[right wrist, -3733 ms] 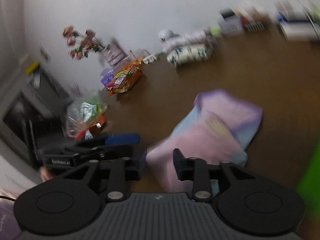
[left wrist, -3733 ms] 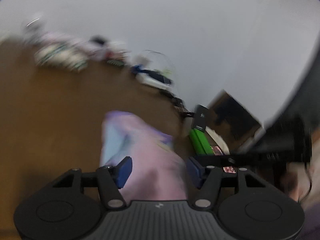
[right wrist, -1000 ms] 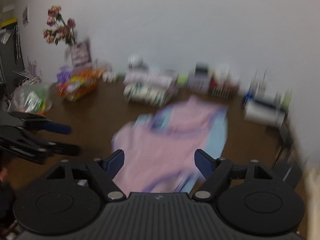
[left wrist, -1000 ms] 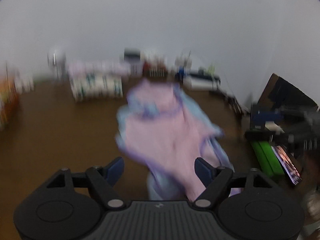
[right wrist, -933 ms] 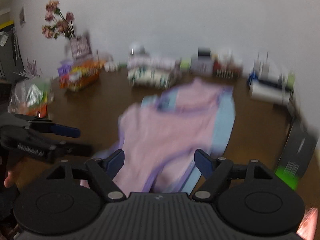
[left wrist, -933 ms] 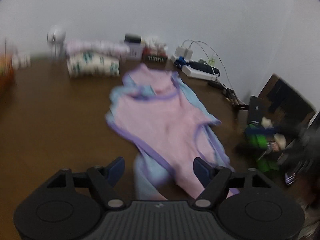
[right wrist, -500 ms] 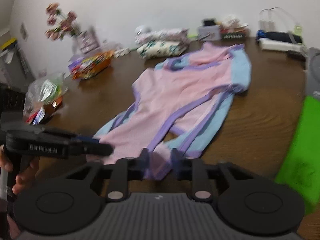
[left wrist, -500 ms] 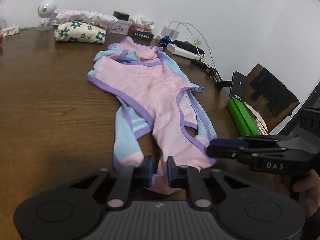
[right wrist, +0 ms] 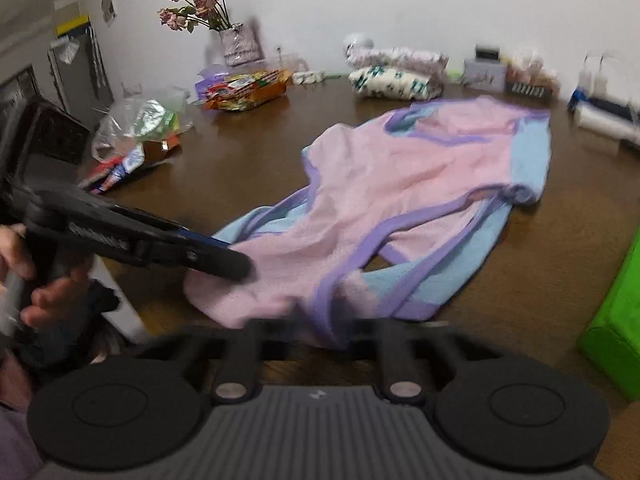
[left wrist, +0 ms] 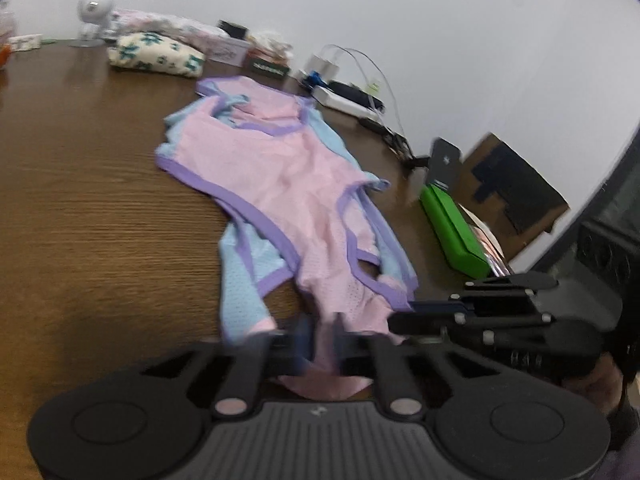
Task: Fold clothes
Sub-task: 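Lower the garment onto the table and open both grippers, then grasp the purple-trimmed edge with the left gripper while the right gripper grasps another edge, then lift the garment with both grippers and shake it out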
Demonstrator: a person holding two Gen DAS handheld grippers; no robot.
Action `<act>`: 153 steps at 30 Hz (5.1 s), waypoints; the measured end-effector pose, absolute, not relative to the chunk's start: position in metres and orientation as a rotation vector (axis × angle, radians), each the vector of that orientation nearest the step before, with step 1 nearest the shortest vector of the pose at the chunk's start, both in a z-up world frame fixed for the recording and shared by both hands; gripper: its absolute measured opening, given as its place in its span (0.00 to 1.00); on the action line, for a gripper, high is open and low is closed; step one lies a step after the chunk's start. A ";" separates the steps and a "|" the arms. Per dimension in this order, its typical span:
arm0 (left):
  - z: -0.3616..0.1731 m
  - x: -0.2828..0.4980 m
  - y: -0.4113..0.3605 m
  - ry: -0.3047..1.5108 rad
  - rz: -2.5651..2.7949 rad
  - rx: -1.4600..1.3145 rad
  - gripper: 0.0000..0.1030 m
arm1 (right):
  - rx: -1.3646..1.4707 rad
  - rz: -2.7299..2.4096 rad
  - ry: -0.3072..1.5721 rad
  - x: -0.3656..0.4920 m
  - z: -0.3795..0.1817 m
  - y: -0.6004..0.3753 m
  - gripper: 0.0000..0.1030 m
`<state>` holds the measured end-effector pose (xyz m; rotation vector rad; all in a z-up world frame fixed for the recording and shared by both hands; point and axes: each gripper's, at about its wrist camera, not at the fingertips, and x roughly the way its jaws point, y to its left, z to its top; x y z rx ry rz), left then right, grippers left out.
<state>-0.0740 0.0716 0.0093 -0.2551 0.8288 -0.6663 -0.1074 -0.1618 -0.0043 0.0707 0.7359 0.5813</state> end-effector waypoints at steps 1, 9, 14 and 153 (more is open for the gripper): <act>0.013 -0.068 0.073 0.821 -0.670 -0.288 0.02 | 0.113 0.591 0.729 -0.105 0.002 -0.166 0.02; 0.057 0.038 0.057 0.641 -0.428 -0.167 0.26 | 0.218 0.447 0.646 0.000 0.047 -0.189 0.04; 0.048 0.019 0.077 0.666 -0.463 -0.189 0.60 | 0.156 0.291 0.657 0.032 0.035 -0.193 0.20; 0.394 -0.018 -0.015 -0.323 -0.311 0.395 0.02 | -0.375 -0.022 -0.065 -0.060 0.376 -0.181 0.01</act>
